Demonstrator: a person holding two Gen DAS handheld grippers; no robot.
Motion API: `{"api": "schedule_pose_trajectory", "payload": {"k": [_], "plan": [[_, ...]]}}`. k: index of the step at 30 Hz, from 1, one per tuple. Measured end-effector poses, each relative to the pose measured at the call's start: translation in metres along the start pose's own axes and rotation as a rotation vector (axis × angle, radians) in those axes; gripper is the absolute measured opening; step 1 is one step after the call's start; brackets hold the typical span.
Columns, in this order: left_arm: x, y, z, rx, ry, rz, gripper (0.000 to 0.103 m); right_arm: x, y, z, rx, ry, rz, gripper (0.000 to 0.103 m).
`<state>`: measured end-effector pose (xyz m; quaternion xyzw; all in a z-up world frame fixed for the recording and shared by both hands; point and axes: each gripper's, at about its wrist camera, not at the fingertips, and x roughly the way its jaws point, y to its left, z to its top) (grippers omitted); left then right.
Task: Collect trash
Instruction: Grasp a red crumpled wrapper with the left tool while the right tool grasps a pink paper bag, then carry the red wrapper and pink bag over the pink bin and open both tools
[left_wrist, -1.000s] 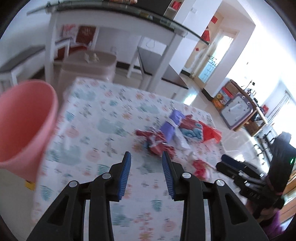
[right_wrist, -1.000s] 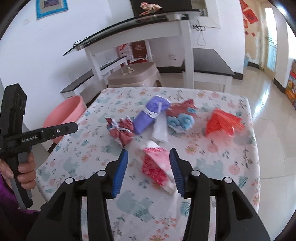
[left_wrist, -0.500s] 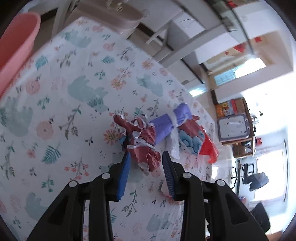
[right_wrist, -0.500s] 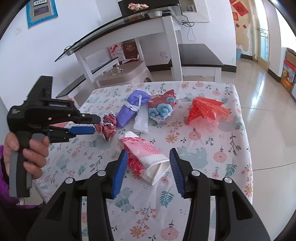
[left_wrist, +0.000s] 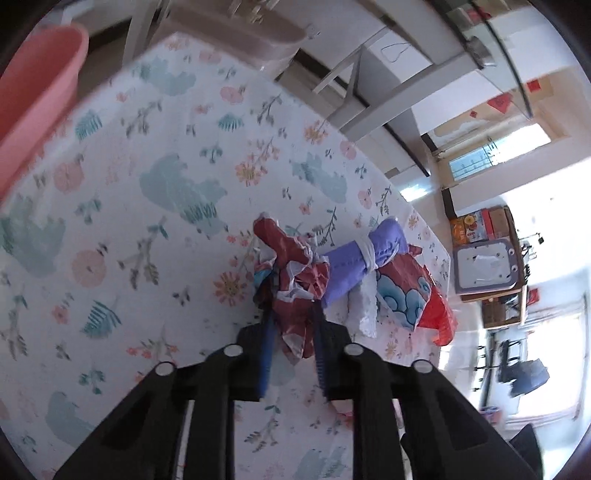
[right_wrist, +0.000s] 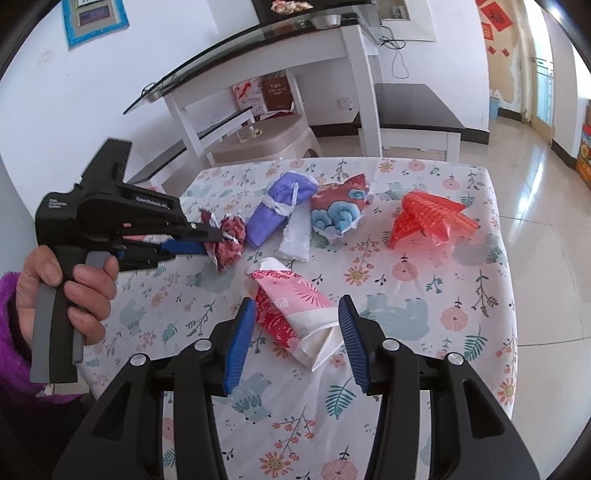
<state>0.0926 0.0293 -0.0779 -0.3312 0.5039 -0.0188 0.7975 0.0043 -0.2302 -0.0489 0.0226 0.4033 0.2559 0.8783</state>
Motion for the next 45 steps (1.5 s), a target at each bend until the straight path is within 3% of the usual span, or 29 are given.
{"api": "schedule_pose_trajectory", "payload": {"k": [11,15,16,17,23,31,45], "plan": [[-0.047,0.007,-0.013,0.232,-0.104,0.077,0.011,0.018,0.01,0.003,-0.117,0.05,-0.057,0.047],[-0.06,0.014,-0.018,0.242,-0.125,0.07,0.011,0.024,0.012,0.006,-0.166,0.067,-0.089,0.046],[-0.062,0.017,-0.018,0.24,-0.127,0.067,0.011,0.026,0.012,0.006,-0.173,0.078,-0.093,0.041],[-0.063,0.018,-0.019,0.239,-0.129,0.065,0.011,0.028,0.013,0.006,-0.184,0.091,-0.093,0.029],[-0.074,0.029,-0.022,0.24,-0.159,0.059,0.011,0.023,0.017,0.007,-0.185,0.081,-0.122,0.013],[-0.095,0.035,-0.03,0.297,-0.234,0.064,0.011,0.008,0.009,0.02,0.026,0.024,0.027,0.008],[-0.141,0.068,-0.031,0.288,-0.389,0.089,0.011,0.003,0.062,0.059,0.012,-0.085,0.106,0.008]]}}
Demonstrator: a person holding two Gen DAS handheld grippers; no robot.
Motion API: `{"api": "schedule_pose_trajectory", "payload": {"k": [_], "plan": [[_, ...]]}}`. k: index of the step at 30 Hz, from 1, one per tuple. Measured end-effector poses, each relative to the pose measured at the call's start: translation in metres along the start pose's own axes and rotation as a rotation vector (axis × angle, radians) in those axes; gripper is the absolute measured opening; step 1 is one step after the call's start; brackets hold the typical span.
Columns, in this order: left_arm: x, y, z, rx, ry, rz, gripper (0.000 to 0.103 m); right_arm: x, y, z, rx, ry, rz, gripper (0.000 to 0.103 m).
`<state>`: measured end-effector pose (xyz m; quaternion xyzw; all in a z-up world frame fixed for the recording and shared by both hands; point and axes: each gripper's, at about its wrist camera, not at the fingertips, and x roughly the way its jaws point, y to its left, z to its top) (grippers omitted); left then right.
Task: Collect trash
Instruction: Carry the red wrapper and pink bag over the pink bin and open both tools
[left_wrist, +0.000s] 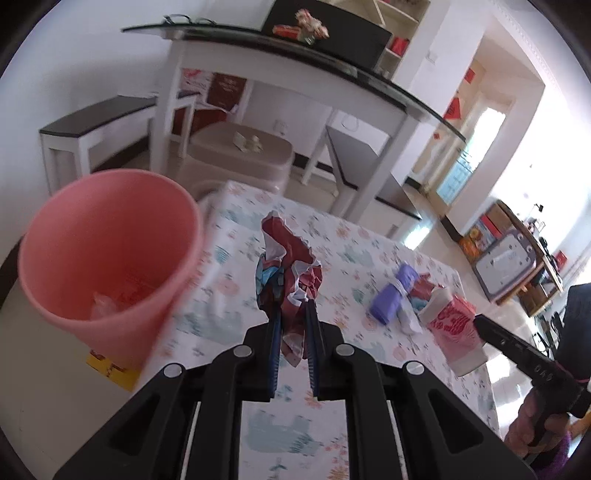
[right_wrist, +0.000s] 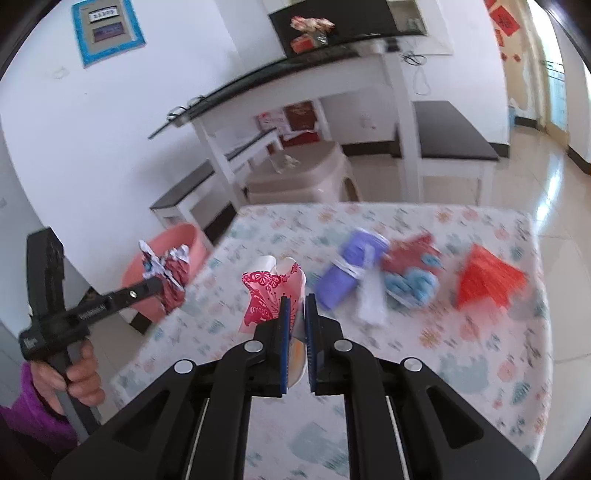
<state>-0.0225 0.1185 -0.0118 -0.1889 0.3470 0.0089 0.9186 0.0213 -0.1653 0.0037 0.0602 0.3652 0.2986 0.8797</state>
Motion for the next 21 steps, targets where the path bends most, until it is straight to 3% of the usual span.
{"api": "schedule_pose_trajectory", "payload": {"k": [12,21], "plan": [[-0.043,0.074,0.018,-0.06,-0.145,0.198,0.011,0.075,0.102,0.048,-0.117,0.035,0.175,0.008],[-0.039,0.118,0.022,-0.109,-0.142,0.268,0.011,0.14,0.175,0.056,-0.187,0.117,0.24,0.008]]}}
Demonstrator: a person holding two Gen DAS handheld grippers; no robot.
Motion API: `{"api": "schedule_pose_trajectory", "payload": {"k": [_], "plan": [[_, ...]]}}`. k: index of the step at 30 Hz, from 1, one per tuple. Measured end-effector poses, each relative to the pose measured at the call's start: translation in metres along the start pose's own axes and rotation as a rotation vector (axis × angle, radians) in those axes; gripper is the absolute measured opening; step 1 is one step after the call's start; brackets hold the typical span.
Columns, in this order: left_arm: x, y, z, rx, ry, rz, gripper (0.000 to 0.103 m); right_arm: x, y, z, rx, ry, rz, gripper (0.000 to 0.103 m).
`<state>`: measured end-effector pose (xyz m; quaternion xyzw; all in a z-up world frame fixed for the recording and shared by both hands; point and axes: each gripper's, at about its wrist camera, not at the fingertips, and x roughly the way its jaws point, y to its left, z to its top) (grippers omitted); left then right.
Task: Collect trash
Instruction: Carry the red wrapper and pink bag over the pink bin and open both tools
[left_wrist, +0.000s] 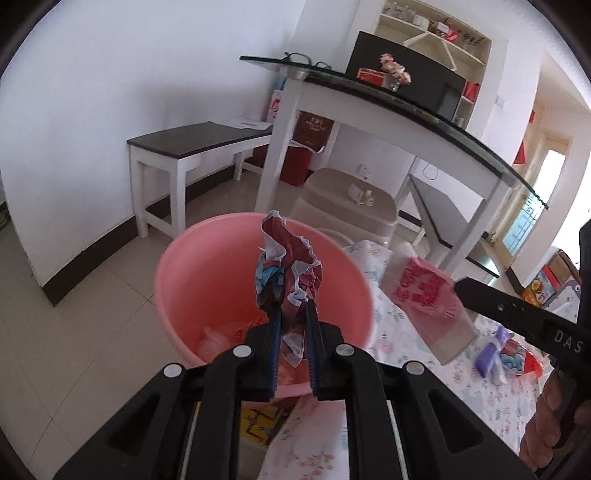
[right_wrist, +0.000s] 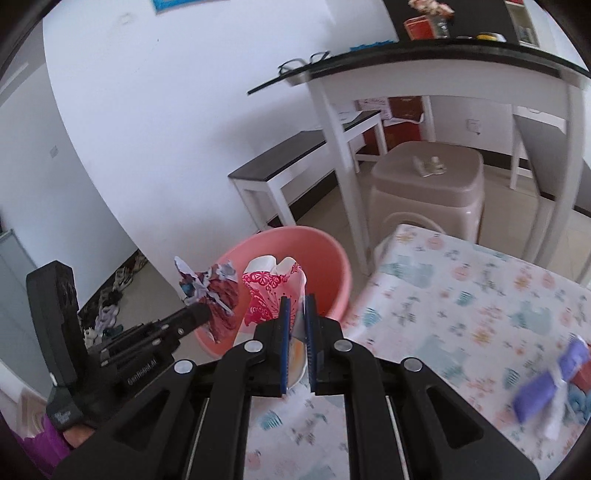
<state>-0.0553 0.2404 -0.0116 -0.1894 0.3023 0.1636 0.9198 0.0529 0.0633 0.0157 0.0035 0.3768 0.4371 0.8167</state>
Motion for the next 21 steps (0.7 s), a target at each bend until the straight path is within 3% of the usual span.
{"api": "schedule_pose_trajectory", "payload": {"k": [15,21], "plan": [[0.037,0.012,-0.001,0.011,0.062,0.088,0.011,0.07,0.007,0.012,0.037,0.044,-0.019,0.008],[0.045,0.008,-0.002,0.032,0.074,0.112,0.012,0.078,0.009,0.006,0.02,0.055,-0.044,0.008]]}}
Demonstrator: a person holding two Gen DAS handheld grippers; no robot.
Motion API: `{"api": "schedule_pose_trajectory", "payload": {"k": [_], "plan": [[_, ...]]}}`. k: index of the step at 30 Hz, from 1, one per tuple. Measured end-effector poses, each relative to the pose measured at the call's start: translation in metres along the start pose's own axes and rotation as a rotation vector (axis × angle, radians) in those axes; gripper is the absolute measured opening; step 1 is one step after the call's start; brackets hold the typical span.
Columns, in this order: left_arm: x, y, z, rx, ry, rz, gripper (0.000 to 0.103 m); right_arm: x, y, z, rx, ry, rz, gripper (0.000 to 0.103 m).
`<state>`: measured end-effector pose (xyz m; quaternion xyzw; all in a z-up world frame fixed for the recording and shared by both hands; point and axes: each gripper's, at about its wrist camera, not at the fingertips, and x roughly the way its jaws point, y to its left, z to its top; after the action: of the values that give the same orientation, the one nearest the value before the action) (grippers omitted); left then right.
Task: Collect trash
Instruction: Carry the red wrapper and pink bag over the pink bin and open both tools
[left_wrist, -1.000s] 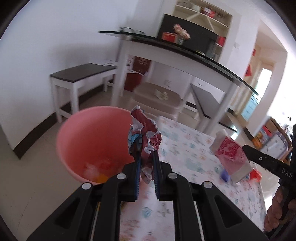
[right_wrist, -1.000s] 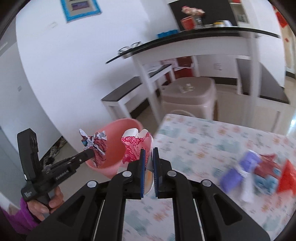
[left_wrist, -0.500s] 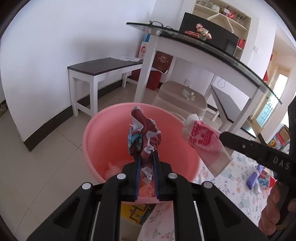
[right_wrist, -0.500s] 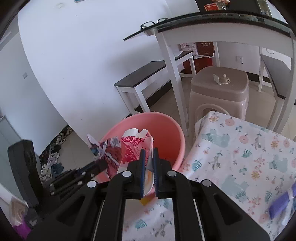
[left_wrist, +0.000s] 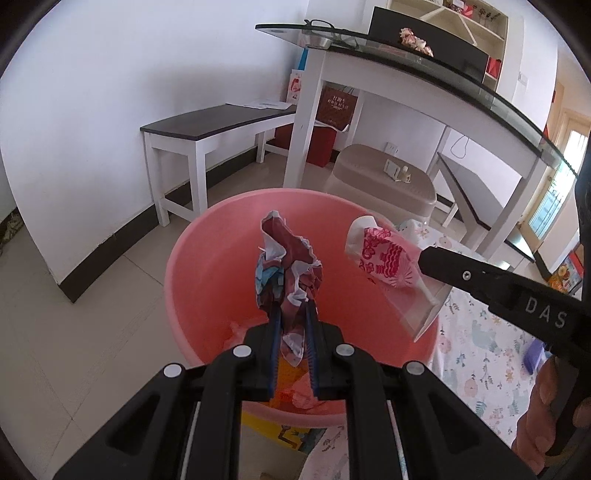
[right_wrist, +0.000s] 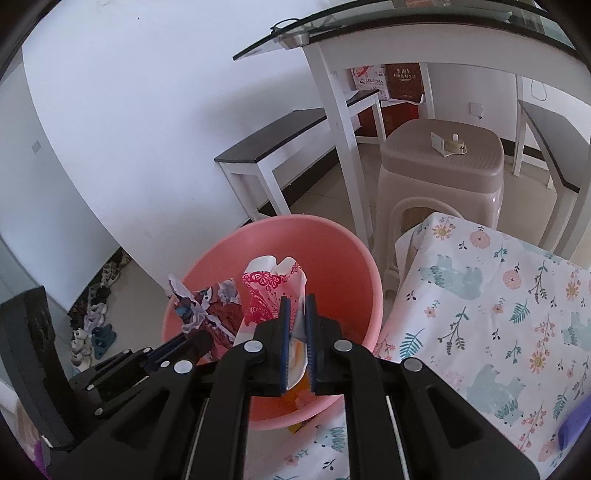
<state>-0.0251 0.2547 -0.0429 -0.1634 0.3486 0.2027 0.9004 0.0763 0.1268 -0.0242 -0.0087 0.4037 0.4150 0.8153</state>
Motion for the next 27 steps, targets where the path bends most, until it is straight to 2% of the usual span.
{"api": "schedule_pose_trajectory", "payload": {"k": [10,15,19,27], "plan": [[0.004,-0.002,0.001,0.016,0.006,0.016,0.014,0.004,0.002,-0.001,-0.013,-0.003,-0.015,0.009],[0.0,-0.003,0.001,0.015,-0.005,0.025,0.02,-0.002,0.004,-0.001,-0.024,-0.016,-0.006,0.026],[-0.006,-0.006,0.003,0.022,-0.018,0.029,0.028,-0.012,0.003,-0.002,-0.029,-0.036,-0.005,0.028],[-0.022,-0.02,0.001,0.056,-0.045,0.013,0.031,-0.04,-0.009,-0.015,-0.025,-0.065,-0.016,0.03]]}}
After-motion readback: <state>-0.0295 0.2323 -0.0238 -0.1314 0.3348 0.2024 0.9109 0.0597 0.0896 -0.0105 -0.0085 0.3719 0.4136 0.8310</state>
